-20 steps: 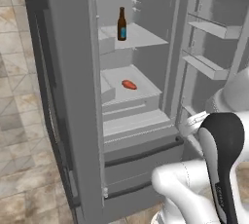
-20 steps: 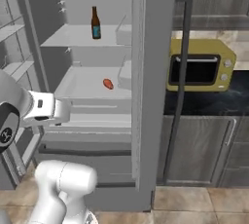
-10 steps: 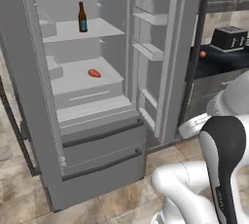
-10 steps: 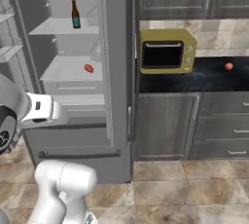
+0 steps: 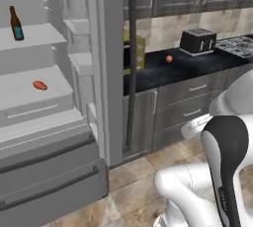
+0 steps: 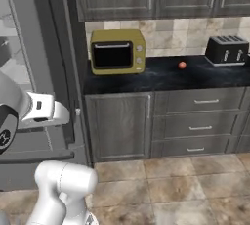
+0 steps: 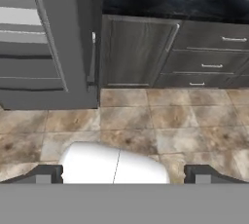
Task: Place the beer on the top shelf of the fridge to keep it out of children's reach, and place the sweet potato and peach on lower shelves for easy access.
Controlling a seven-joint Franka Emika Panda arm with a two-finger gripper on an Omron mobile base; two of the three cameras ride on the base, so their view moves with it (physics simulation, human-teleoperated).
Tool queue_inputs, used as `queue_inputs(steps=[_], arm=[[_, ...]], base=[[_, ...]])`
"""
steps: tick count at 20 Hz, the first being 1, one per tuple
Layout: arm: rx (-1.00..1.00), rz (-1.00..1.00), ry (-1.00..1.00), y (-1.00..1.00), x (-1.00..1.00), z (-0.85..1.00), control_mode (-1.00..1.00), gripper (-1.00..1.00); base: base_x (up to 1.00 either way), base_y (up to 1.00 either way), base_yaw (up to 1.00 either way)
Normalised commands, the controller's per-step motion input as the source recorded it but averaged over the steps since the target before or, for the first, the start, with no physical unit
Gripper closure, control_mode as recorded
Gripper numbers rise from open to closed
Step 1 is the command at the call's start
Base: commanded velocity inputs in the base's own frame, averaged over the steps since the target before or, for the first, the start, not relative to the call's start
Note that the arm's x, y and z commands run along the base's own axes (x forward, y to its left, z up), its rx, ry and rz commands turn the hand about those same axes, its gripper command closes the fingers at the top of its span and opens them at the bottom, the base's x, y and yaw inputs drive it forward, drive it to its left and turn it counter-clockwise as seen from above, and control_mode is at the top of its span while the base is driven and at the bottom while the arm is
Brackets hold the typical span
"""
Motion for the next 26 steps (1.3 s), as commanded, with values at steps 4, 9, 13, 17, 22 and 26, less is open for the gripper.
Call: queue_inputs(steps=[4,9,13,17,22,26], arm=[[0.0,0.0,0.0,0.0,0.0,0.0,1.0,-1.0],[0.0,0.0,0.0,0.0,0.0,0.0,1.0,-1.0],[0.0,0.0,0.0,0.0,0.0,0.0,1.0,-1.0],[0.0,0.0,0.0,0.0,0.0,0.0,1.0,-1.0],[0.0,0.0,0.0,0.0,0.0,0.0,1.0,-1.0],[0.0,0.0,0.0,0.0,0.0,0.0,1.0,-1.0]], base=[[0.42,-0.93,-0.22],[0.46,-0.86,-0.31],[0.51,-0.62,-0.36],[0.64,-0.22,-0.32],[0.89,0.08,-0.11],[1.0,0.29,0.01]])
